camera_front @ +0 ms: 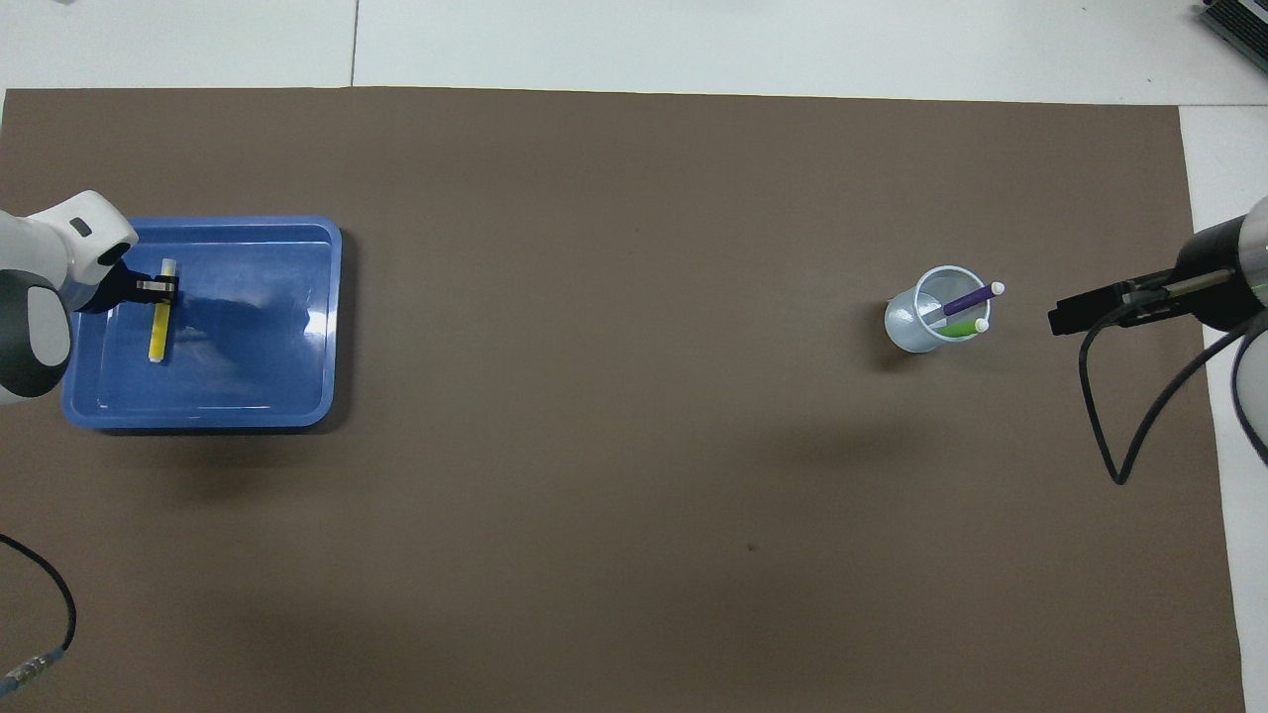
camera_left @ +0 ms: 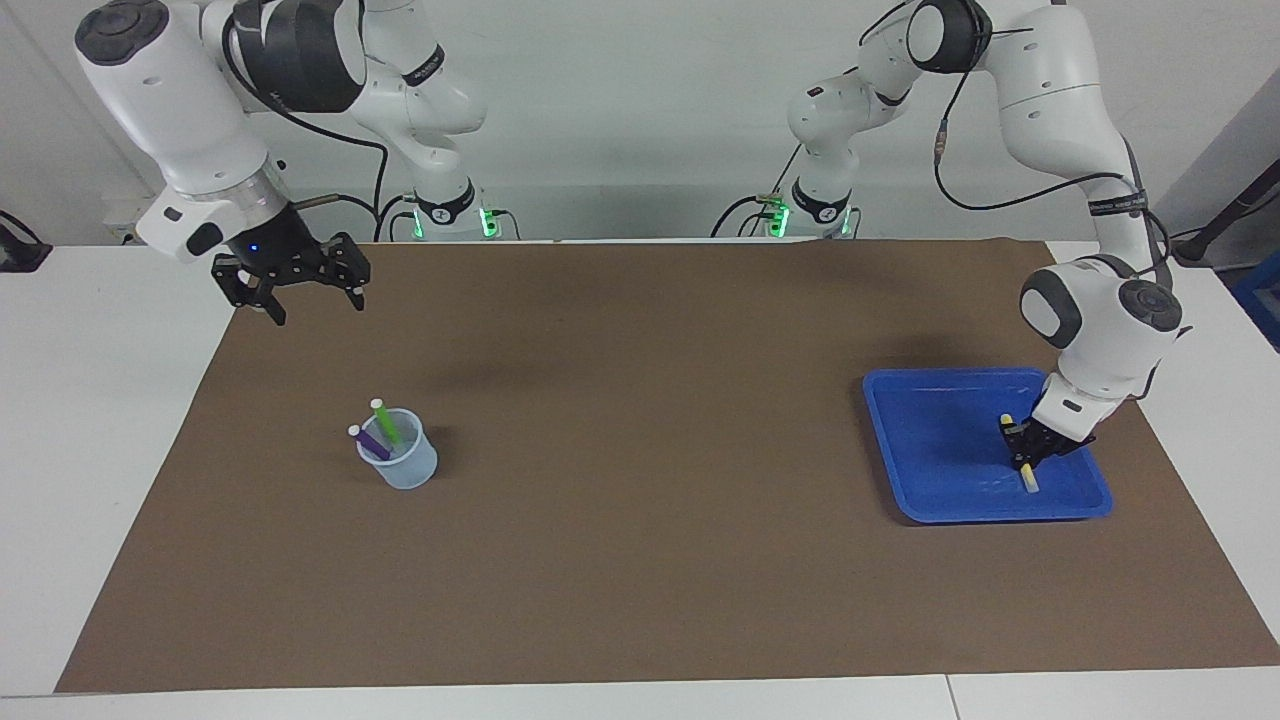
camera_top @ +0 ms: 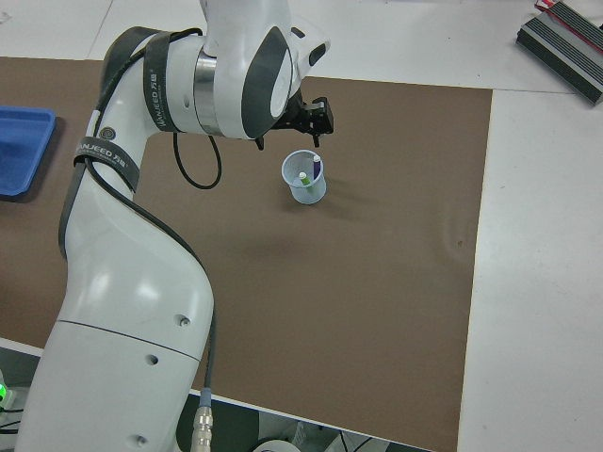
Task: Transfer and insert pens with both arms
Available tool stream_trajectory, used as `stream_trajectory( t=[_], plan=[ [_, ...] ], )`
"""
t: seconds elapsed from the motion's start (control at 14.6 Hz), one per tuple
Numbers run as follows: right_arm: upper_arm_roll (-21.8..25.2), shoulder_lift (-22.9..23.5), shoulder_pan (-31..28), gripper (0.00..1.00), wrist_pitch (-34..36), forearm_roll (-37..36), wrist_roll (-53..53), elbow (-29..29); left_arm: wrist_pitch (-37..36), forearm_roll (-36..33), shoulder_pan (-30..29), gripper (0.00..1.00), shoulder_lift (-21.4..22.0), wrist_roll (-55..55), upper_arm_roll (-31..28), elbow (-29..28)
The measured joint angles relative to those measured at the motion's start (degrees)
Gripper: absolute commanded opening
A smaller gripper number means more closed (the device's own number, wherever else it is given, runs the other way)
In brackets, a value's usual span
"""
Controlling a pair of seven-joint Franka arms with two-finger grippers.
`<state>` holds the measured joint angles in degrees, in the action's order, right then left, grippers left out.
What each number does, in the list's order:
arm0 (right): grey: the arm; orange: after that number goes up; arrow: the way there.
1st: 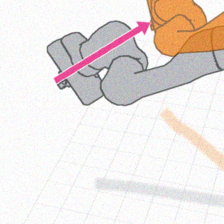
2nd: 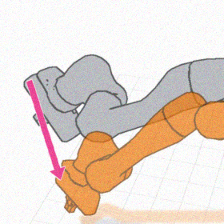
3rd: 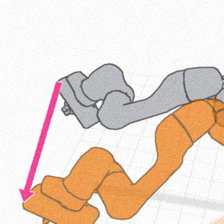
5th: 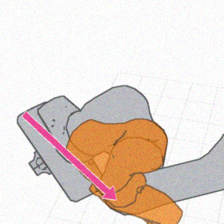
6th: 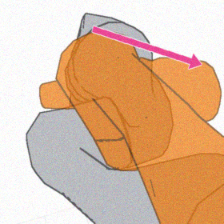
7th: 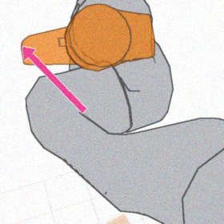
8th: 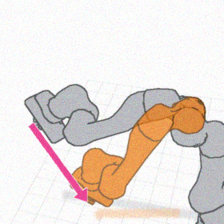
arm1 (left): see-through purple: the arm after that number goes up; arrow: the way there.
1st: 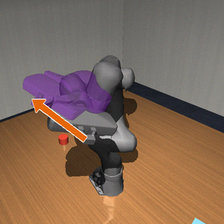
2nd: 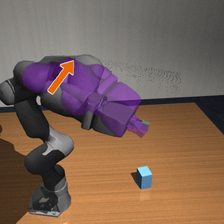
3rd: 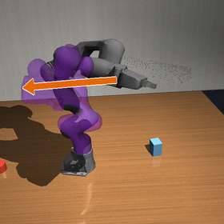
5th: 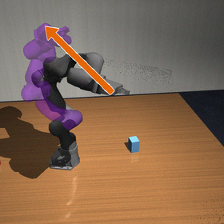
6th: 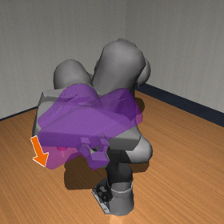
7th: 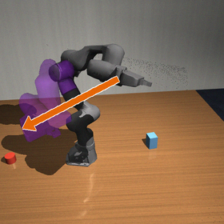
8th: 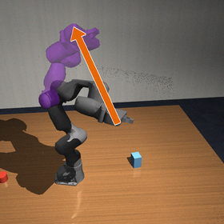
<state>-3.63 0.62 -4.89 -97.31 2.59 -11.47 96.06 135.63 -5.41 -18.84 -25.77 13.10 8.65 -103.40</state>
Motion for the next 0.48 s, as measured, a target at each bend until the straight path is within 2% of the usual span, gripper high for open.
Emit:
stream_trajectory(
  t=[0.21, 0.48],
  plan=[
    [0.0, 0.0, 0.0, 1.0, 0.0, 0.0, 0.0, 0.0, -7.5, 5.5, 1.5, 0.0, -0.1, -0.5, 0.1, 6.0],
    [0.0, 0.0, 0.0, 1.0, 0.0, 0.0, 0.0, 0.0, -10.3, 7.8, 4.0, 0.0, -0.2, -8.6, 0.4, 9.2]
  ],
)
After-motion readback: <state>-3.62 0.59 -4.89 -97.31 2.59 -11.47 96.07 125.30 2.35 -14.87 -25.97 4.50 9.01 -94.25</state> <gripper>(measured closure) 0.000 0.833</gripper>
